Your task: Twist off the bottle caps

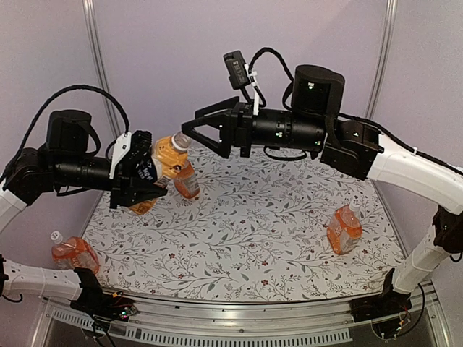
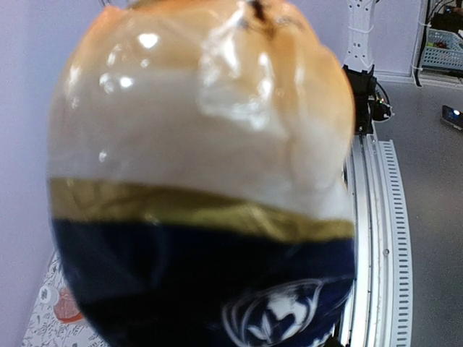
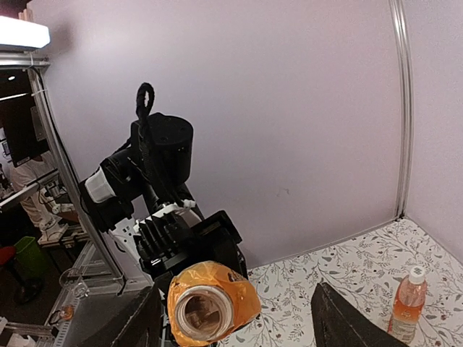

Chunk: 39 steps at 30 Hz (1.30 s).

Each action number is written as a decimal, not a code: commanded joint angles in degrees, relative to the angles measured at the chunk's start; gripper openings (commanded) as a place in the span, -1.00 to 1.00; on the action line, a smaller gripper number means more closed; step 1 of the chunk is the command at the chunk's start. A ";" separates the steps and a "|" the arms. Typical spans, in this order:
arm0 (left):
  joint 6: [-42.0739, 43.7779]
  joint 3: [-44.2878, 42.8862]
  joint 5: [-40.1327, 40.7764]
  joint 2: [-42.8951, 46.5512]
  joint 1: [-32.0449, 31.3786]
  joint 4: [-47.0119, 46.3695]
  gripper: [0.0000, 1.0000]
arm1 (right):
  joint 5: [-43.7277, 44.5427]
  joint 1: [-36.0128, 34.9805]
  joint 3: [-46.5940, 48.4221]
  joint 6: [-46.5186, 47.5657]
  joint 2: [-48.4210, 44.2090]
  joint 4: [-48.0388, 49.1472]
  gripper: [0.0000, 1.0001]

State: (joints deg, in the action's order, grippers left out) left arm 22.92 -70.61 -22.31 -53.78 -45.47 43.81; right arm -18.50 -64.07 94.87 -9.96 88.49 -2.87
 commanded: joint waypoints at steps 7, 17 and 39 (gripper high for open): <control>0.41 -2.08 -2.04 -0.30 0.25 0.99 -0.39 | -4.48 -1.95 1.62 -5.04 6.58 6.56 -0.11; -0.07 -1.78 -1.43 -0.01 0.30 0.31 -0.39 | -4.47 -1.97 0.98 -7.27 7.54 6.59 -1.00; -8.92 13.61 13.99 7.53 3.91 -10.65 0.99 | 40.52 14.67 3.66 3.88 10.17 -30.91 -1.00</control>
State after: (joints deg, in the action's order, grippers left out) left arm 20.01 -62.83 -13.63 -48.16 -44.07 38.20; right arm 13.98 -56.40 97.97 -9.08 94.80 -27.51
